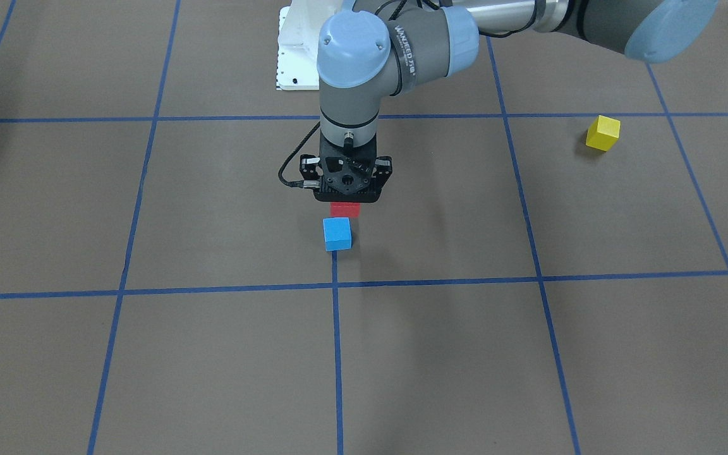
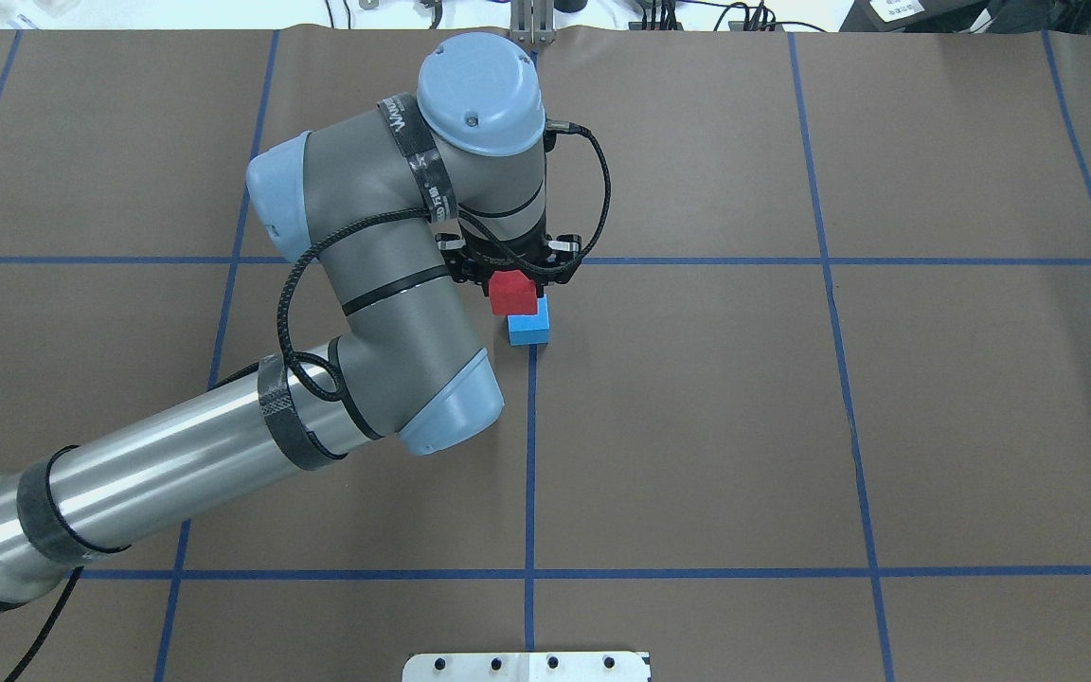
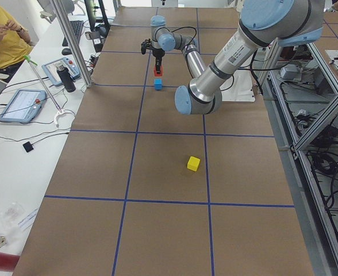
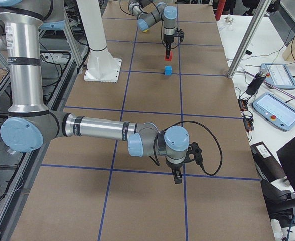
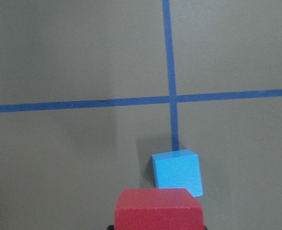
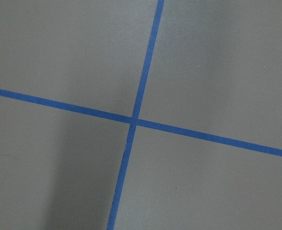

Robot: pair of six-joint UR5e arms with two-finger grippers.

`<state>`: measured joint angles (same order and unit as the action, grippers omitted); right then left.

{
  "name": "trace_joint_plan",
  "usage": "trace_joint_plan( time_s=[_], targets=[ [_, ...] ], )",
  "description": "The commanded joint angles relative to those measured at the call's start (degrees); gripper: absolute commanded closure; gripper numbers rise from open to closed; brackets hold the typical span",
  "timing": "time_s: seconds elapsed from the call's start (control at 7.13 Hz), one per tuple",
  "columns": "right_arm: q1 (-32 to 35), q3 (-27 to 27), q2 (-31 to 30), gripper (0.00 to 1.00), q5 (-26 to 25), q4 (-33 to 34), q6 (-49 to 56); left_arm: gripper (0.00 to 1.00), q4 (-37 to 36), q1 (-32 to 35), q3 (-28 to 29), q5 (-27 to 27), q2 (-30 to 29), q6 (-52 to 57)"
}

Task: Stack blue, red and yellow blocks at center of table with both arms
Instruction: 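Carry the red cube over the blue cube and lower it on top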

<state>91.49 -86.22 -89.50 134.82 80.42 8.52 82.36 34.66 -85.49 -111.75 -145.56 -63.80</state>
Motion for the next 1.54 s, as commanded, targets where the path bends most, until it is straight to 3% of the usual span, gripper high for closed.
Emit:
trace_joint_plan(
  time_s=[0.0, 0.28, 1.4],
  targets=[
    [0.0, -0.1, 0.0, 0.00, 0.0, 0.0, 0.0, 1.00, 2.4, -0.6, 4.6, 1.0, -1.7, -1.3],
    [0.0, -0.1, 0.0, 0.00, 0.0, 0.0, 0.1, 1.00, 8.4, -1.3, 9.9, 3.0, -1.9, -1.2],
    [0.0, -0.1, 0.3, 0.00, 0.0, 0.0, 0.0, 1.00, 8.0, -2.6, 10.3, 2.9, -1.5, -4.2]
  ],
)
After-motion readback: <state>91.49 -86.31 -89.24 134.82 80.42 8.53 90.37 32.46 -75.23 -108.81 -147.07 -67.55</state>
